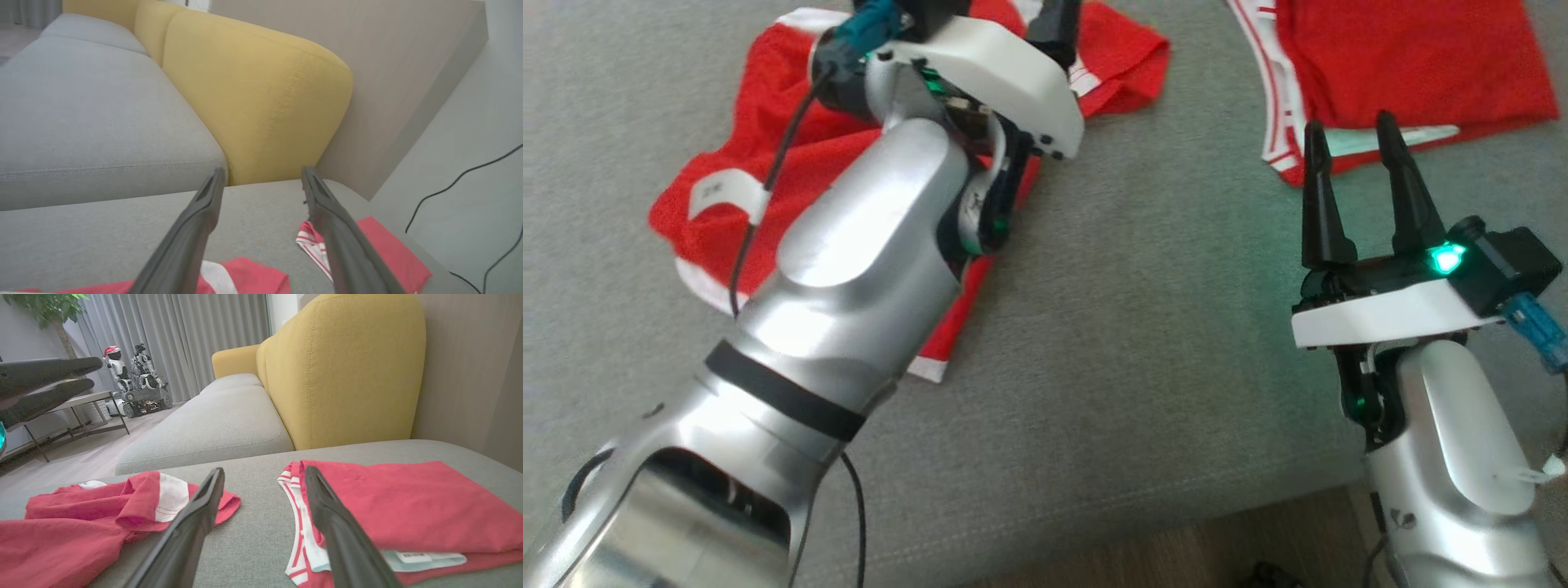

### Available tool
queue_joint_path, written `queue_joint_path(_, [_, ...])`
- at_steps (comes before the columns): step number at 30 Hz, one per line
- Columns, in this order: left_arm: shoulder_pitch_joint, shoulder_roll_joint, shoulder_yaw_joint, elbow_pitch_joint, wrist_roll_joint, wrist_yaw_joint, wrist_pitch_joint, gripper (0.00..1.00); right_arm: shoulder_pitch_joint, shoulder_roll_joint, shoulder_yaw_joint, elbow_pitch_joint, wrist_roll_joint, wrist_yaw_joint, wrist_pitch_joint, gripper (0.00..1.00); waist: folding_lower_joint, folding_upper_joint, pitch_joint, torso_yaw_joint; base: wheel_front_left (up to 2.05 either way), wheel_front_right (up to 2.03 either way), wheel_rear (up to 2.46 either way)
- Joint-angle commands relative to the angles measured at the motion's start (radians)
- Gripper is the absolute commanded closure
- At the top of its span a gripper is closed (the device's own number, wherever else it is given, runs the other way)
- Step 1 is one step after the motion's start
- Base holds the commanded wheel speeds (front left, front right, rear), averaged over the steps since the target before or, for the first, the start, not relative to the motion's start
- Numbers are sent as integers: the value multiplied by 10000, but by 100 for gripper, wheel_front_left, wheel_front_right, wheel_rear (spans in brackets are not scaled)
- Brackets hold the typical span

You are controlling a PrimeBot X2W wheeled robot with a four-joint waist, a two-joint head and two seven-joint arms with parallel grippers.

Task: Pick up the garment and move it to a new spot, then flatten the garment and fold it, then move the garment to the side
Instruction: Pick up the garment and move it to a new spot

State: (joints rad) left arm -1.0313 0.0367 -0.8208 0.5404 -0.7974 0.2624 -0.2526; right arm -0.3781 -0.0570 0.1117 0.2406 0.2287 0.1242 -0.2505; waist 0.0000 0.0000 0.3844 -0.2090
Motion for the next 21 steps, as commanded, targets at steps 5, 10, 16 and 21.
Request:
queue_joint_path(5, [24, 168, 1350, -187, 695, -321, -89, 0, -133, 67, 1, -308, -158, 65, -109, 0, 0, 0, -171, 715, 0, 0, 0])
queue_joint_path(10, [1007, 499, 2618, -587, 1376, -643, -90, 0, 84, 68, -309, -293, -541, 65, -110, 0, 0, 0, -555, 1500, 0, 0, 0])
queue_joint_path(16, [2617, 947, 3803, -1298, 1989, -1055, -90, 0, 465, 68, -672, -279, -916, 65, -78, 0, 0, 0, -1164, 2371, 0, 0, 0])
queue_joint_path(21, [3901, 1010, 4687, -2031, 2395, -1144, -91, 0, 845, 68, -934, -383, -1073, 65, 90, 0, 0, 0, -1627, 2950, 0, 0, 0])
